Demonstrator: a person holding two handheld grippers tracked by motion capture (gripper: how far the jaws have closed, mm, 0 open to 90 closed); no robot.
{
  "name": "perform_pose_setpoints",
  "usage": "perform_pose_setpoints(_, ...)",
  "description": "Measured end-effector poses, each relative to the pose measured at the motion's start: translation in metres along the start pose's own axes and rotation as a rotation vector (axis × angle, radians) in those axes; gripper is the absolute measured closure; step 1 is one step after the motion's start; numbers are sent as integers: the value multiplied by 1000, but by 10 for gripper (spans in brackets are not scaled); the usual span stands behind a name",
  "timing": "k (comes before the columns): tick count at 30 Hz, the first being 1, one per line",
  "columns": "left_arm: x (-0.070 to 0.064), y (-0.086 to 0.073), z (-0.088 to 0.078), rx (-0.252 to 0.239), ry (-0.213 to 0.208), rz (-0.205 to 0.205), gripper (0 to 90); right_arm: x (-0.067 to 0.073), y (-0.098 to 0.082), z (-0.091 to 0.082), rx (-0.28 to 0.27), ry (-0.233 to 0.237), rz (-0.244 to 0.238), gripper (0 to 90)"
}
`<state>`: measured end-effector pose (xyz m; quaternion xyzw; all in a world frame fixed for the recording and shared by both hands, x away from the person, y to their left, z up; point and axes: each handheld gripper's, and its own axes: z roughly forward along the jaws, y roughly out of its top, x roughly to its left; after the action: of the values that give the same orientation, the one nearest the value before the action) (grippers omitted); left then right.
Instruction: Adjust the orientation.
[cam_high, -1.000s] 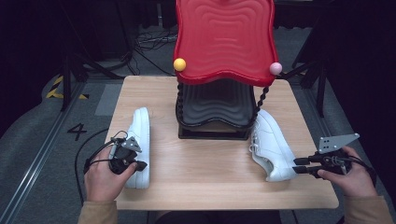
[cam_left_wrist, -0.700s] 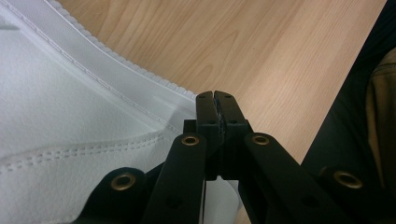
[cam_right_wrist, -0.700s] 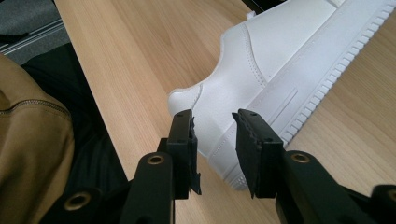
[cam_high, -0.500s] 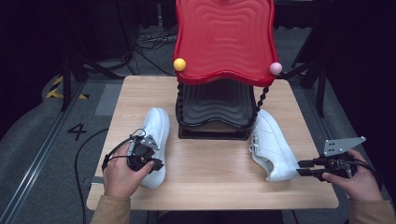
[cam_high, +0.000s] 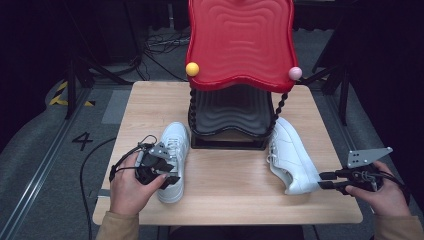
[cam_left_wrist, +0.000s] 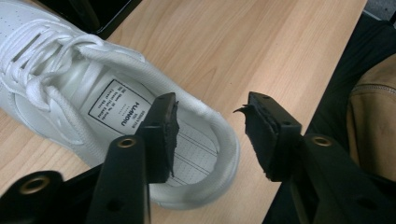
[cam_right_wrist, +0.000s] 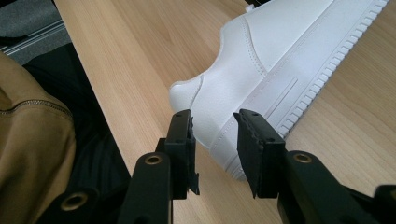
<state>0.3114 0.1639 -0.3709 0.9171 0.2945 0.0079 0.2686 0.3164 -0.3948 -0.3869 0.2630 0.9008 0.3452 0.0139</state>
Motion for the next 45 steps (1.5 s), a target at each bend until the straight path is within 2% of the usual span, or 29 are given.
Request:
perform_pose_setpoints(2,-1,1,1,9,-5,5,507,0,0,1,2,1,0,663)
perform_pose_setpoints(6,-4,5,14,128,-22,30,466,0,1,2,3,3,-2,660)
perform_pose_setpoints(7,-4,5,14,128,-22,30,465,0,1,2,3,3,-2,660)
perform_pose_setpoints(9,-3,5,21,170,-38,38,466,0,1,1,2,3,-2,658)
perform_pose_setpoints(12,-2,5,29,215,-38,41,468,0,1,1,1,3,-3,658)
perform_pose_setpoints(14,-2,6,35,232,-33,60,498,0,1,1,2,2,-2,657)
perform_pose_setpoints(16,-1,7,41,243,-51,66,531,0,1,2,3,4,-3,657)
perform_pose_setpoints(21,2,5,52,296,-60,53,548,1,1,2,3,4,-4,657)
perform_pose_setpoints(28,4,3,64,342,-63,40,573,1,1,3,5,4,-6,656)
perform_pose_setpoints(29,5,3,67,356,-82,43,573,1,1,3,6,5,-5,656)
perform_pose_setpoints(30,5,2,69,362,-80,48,596,1,1,3,7,5,-5,655)
perform_pose_setpoints(35,7,1,69,355,-104,56,614,0,1,5,9,11,-3,654)
perform_pose_setpoints(37,7,1,68,337,-116,61,633,0,2,5,6,10,-4,654)
perform_pose_setpoints(39,7,2,68,299,-136,74,665,0,2,5,5,12,-5,654)
perform_pose_setpoints(40,6,3,67,287,-137,79,677,0,2,5,5,12,-4,655)
perform_pose_setpoints(45,2,11,60,289,-117,107,691,-1,1,4,-1,13,1,655)
